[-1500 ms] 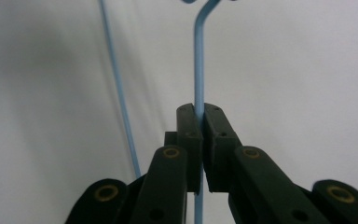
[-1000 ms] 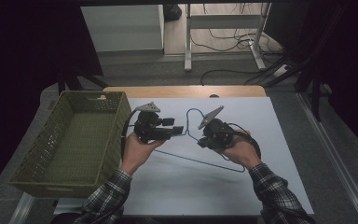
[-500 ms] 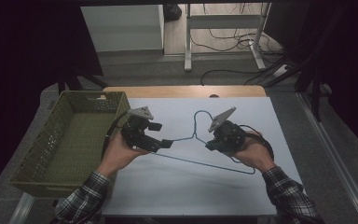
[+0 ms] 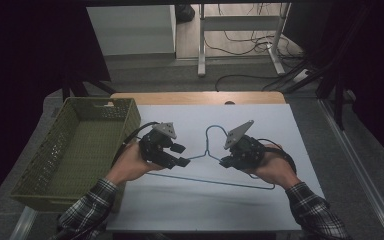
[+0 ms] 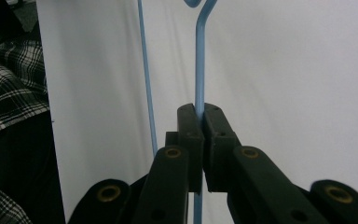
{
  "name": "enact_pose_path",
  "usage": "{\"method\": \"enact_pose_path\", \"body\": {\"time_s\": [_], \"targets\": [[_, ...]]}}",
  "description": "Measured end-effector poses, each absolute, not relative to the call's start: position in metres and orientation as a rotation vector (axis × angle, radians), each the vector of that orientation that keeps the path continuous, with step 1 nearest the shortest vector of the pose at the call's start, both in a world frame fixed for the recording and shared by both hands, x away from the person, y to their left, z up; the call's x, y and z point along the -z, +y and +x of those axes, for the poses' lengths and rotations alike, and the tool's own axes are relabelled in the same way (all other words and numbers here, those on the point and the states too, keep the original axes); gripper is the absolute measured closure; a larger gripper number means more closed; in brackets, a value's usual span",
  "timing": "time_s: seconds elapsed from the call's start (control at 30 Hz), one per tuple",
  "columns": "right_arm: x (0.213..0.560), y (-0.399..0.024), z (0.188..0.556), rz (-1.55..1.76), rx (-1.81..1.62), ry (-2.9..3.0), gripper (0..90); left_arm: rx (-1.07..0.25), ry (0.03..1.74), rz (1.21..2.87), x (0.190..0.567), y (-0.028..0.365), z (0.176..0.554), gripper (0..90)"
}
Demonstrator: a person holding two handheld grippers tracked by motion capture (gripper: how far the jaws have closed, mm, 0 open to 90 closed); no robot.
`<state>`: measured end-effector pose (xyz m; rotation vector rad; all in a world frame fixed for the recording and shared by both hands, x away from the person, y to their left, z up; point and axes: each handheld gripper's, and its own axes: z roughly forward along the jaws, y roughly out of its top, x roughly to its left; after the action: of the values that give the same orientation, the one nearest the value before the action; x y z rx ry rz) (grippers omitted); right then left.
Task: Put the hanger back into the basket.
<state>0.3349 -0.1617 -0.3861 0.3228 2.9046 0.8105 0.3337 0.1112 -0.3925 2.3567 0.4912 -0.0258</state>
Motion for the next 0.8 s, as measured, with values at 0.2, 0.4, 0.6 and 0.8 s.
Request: {"method": "enact_pose_path", "body": {"time_s": [0.2,0.4,0.6,0.8], "targets": [[0.386,-0.158,0.332,0.283,-0.831,2.913,87.7,0.077,0.466,2.392,0.396,0.102,0.337,63.6],[0.384,-0.155,0.331,0.246,-0.837,2.926,87.7,0.125,0.422,2.431,0.400,0.097,0.337,73.7],[0.386,-0.153,0.333,0.224,-0.835,2.948,87.3,0.200,0.377,2.419,0.401,0.098,0.334,86.2],[0.389,-0.154,0.337,0.207,-0.849,3.002,86.1,0.239,0.381,2.383,0.403,0.103,0.333,87.0]]}}
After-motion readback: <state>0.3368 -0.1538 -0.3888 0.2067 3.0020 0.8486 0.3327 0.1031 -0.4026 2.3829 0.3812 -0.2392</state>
